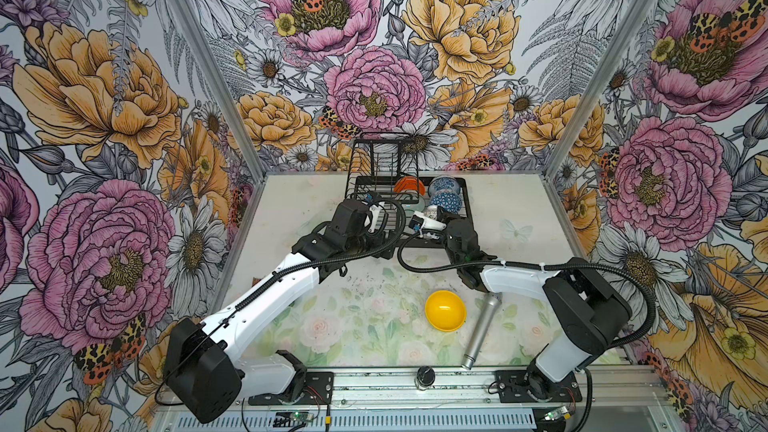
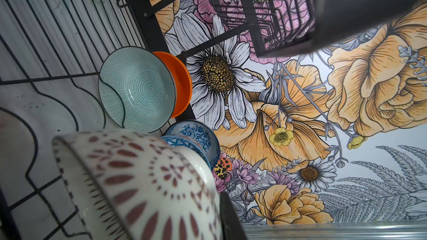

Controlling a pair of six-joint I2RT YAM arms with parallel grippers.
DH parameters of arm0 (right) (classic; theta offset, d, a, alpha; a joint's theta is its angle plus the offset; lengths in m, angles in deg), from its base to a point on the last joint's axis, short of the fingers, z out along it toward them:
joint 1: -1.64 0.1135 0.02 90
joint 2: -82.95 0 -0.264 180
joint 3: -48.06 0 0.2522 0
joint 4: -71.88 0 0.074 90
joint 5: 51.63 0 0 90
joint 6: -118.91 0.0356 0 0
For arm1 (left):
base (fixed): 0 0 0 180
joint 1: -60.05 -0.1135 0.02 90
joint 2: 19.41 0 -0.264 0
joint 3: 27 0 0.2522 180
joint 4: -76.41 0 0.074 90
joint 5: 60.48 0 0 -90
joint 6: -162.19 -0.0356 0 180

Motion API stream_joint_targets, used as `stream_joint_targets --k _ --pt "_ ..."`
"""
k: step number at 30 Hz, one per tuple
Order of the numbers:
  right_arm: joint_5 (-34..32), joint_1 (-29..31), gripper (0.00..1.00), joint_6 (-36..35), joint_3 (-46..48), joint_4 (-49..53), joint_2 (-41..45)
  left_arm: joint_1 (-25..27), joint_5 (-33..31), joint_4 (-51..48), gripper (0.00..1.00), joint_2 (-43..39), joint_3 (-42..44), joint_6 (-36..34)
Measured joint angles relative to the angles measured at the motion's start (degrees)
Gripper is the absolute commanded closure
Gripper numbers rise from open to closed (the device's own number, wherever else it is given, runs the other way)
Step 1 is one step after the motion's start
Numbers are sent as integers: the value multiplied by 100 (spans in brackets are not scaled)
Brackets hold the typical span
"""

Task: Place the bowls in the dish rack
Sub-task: 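Lower the white-and-maroon bowl into the rack slot with the right gripper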

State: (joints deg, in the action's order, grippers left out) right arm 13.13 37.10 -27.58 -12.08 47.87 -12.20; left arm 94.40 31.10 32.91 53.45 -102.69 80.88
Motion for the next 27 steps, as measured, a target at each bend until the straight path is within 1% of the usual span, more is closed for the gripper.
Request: stream_joint_targets --k 7,15,27 --pt "219 -210 100 61 -321 -245 -433 -15 4 0 1 0 0 2" --pt "437 -402 100 210 -601 -238 -992 -22 2 0 1 0 0 4" --pt "654 -474 100 404 -1152 -243 -1552 -52 2 -4 1 0 0 4"
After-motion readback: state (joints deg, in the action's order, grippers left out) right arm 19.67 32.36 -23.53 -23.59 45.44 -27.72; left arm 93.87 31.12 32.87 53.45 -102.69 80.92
